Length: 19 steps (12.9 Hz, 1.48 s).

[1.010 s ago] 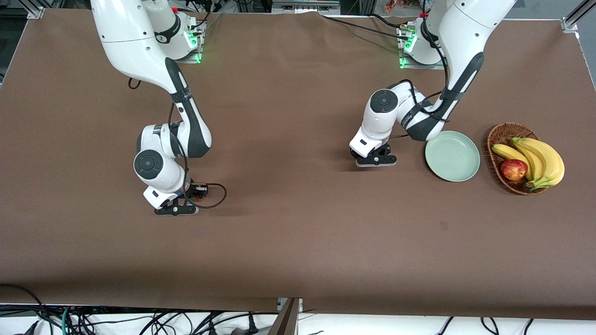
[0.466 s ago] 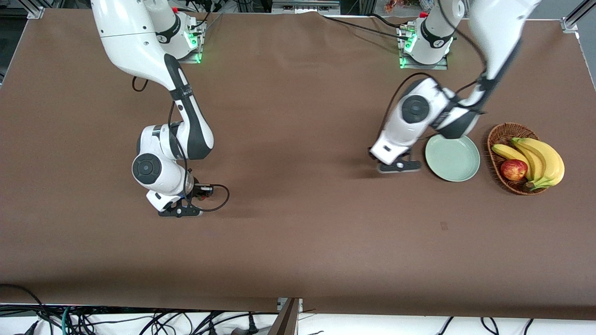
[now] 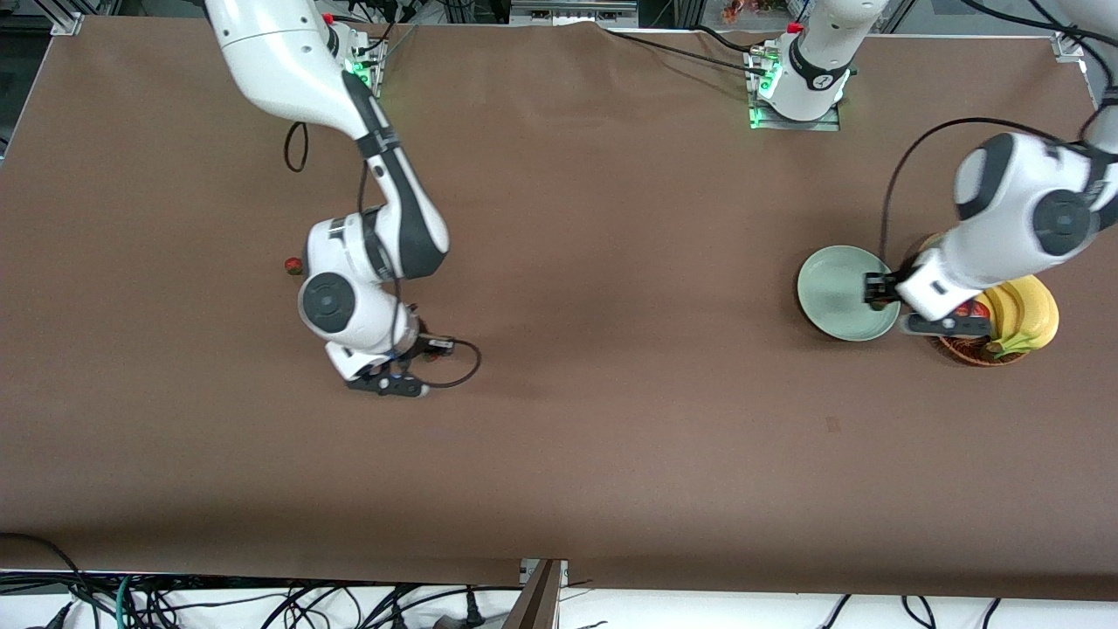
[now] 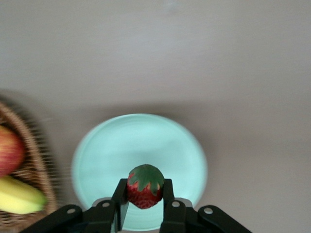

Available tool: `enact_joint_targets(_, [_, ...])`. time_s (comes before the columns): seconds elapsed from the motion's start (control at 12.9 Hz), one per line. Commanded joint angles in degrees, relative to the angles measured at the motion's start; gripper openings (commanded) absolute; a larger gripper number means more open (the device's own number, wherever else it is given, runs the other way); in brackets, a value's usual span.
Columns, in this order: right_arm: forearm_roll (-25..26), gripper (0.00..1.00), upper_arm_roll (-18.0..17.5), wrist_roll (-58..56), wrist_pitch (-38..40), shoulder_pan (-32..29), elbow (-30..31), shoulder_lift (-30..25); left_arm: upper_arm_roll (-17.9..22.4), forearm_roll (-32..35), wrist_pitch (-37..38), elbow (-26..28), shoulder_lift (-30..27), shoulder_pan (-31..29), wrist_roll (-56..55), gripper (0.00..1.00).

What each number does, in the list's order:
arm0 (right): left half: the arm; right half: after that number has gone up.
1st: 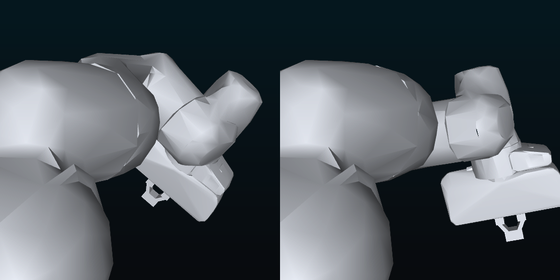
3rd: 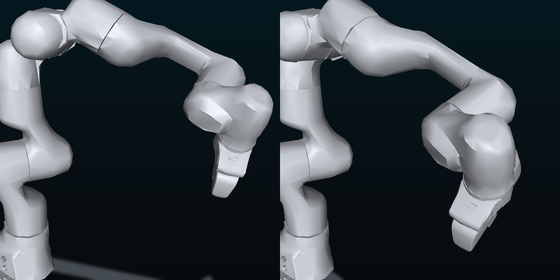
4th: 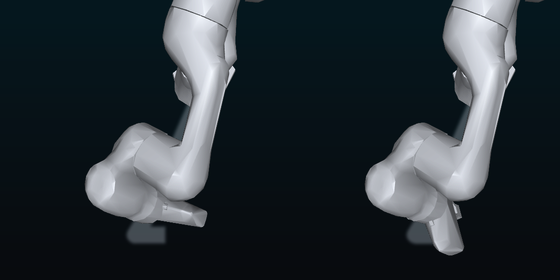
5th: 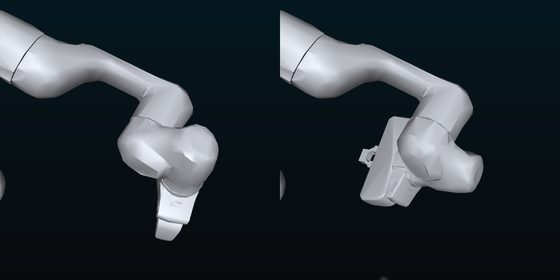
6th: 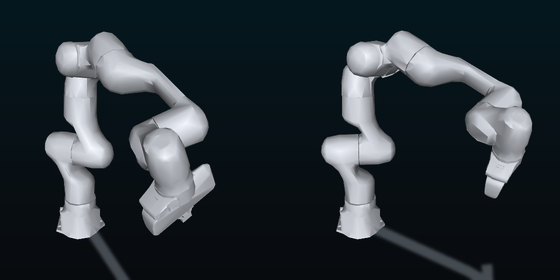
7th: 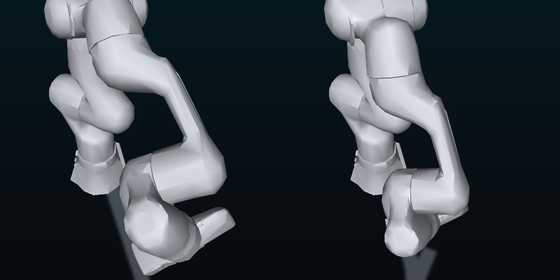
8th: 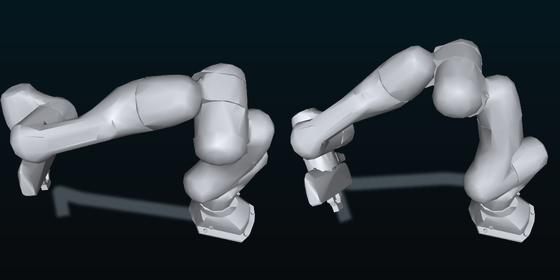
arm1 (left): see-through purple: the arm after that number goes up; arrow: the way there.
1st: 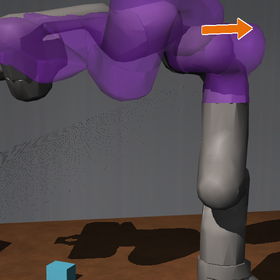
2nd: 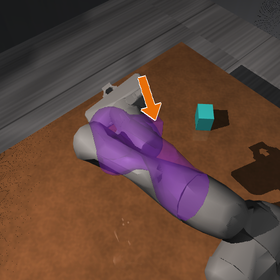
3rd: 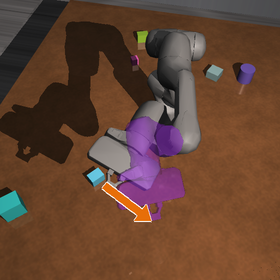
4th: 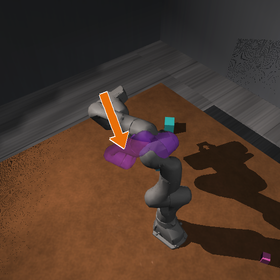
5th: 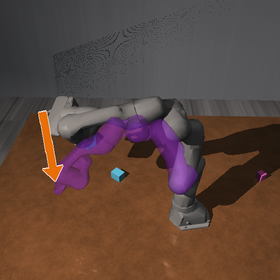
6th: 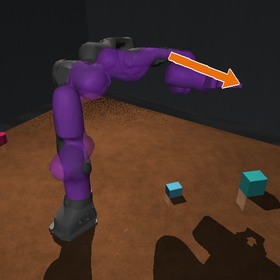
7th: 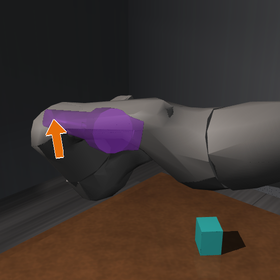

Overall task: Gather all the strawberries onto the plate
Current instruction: 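Place the strawberry on the plate with the left gripper while the right carries another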

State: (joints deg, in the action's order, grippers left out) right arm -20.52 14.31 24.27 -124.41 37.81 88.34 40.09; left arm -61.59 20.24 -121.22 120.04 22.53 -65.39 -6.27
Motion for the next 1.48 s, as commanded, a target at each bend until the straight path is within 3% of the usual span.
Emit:
enact_joint_targets(0.0, [-2.32,0.07,-2.26,10.84,-1.09,4.01,-0.63,0.08,0.14,2.94,-1.21,0.55,3.83,-2.72,3.19,0.12])
enact_joint_targets(0.16, [-3.3,0.07,-4.11,17.71,-7.48,7.0,-0.63,0.95,2.69,5.49,-4.1,0.9,7.34,-2.2,3.19,0.12])
enact_joint_targets(0.39, [-3.47,0.07,-8.05,29.57,-18.2,11.4,-0.8,3.59,3.23,9.9,-4.2,1.16,10.17,-2.2,2.31,0.13])
enact_joint_targets(0.54, [-3.47,0.1,-10.0,36.52,-23.4,13.68,-2.46,5.34,3.58,10.25,-4.2,1.25,10.17,-1.93,2.22,0.2])
enact_joint_targets(0.7, [-3.47,0.1,-10.0,43.11,-28.66,17.63,-5.79,9.11,4.55,11.21,-4.2,1.25,10.34,-0.79,2.83,1.0])
enact_joint_targets(0.78, [-3.39,0.13,-10.0,46.71,-31.92,19.39,-7.64,11.31,4.64,11.48,-4.12,1.16,10.61,-0.35,2.84,1.0])
enact_joint_targets(0.85, [-3.12,0.25,-9.92,49.27,-34.04,20.62,-8.53,12.72,4.64,11.48,-3.94,1.08,10.52,-0.26,2.66,1.0])
enact_joint_targets(1.09, [-3.03,0.74,-9.3,49.47,-33.19,20.55,-8.27,11.6,3.59,11.4,-2.37,0.55,8.69,-0.61,2.4,1.0])
enact_joint_targets(1.4, [-2.68,0.77,-4.4,46.94,-21.63,19.93,-8.27,7.39,-4.74,10.17,5.36,-2.26,6.39,-1.4,-3.37,1.0])
